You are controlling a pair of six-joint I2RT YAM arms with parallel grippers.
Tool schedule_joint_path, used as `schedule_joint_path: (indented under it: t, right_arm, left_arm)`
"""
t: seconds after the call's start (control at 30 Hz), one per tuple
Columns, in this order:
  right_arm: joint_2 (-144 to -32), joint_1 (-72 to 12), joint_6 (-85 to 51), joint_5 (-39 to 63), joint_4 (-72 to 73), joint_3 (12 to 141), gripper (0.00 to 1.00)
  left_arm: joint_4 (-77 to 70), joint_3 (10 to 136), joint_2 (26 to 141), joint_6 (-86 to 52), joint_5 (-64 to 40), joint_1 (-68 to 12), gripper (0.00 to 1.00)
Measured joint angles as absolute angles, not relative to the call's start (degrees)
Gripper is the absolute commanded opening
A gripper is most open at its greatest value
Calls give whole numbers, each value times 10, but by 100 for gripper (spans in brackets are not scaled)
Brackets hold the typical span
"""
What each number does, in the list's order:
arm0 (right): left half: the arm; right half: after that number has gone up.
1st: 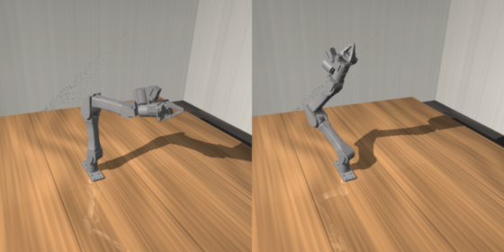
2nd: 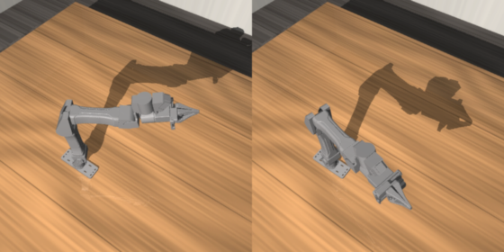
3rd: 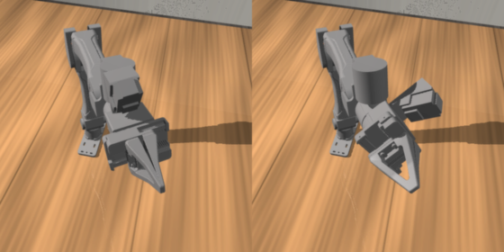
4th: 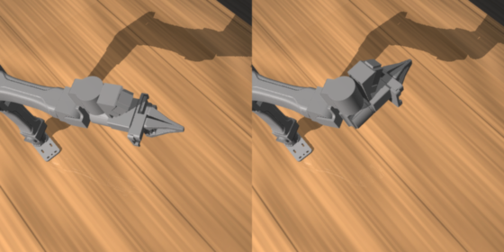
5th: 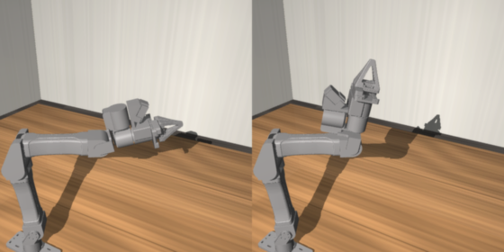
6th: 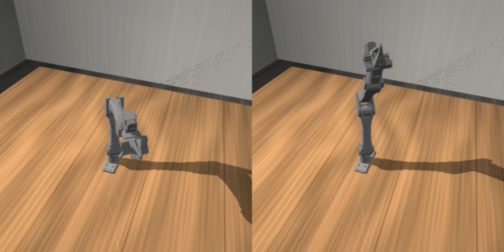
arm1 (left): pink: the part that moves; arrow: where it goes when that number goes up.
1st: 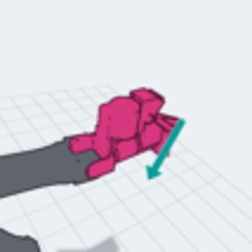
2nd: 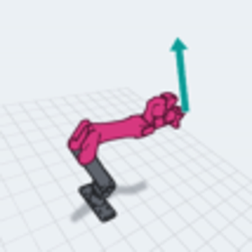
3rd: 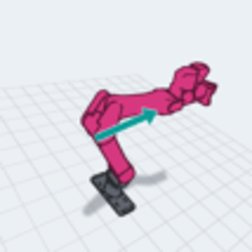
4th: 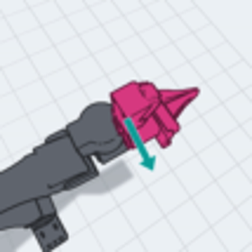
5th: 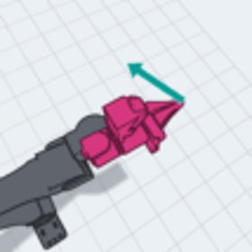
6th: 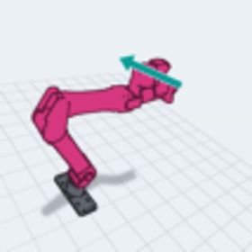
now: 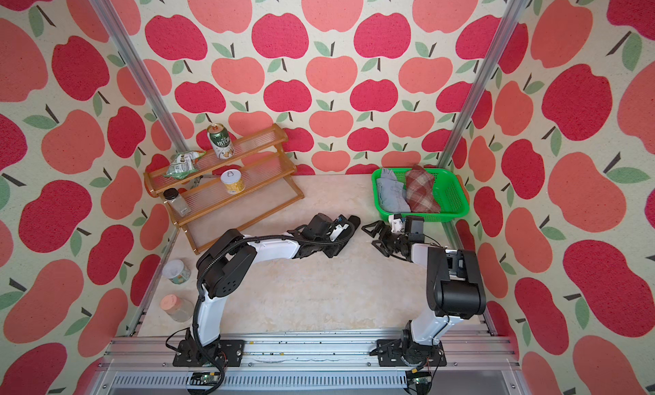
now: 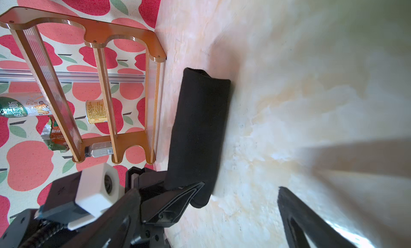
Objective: Roll up the skirts
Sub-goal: Roll the skirt at the center of the board, then pick up the skirt from the center of the board.
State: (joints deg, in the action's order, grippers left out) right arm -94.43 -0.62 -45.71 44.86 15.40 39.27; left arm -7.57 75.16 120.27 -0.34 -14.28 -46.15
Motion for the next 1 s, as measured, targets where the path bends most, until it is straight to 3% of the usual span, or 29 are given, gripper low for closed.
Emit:
schedule_joint_path:
  t: [0.17,0.3,0.73,1.0]
  right_arm:
    - [-954,-11,-460,456,170,386,92]
    - [-965,-27,-465,458,175,387,73]
    - [-1020,-64,-501,462,238,386,82]
    - [-1052,-81,-541,461,309,386,71]
  left_arm:
    - [-147,724,1206,-84,-259,-435,12]
    - [-206,722,1218,-142,-323,-425,13]
    - [-300,722,1264,-242,-395,-418,14]
    - [-368,719,1292,-303,-406,-417,14]
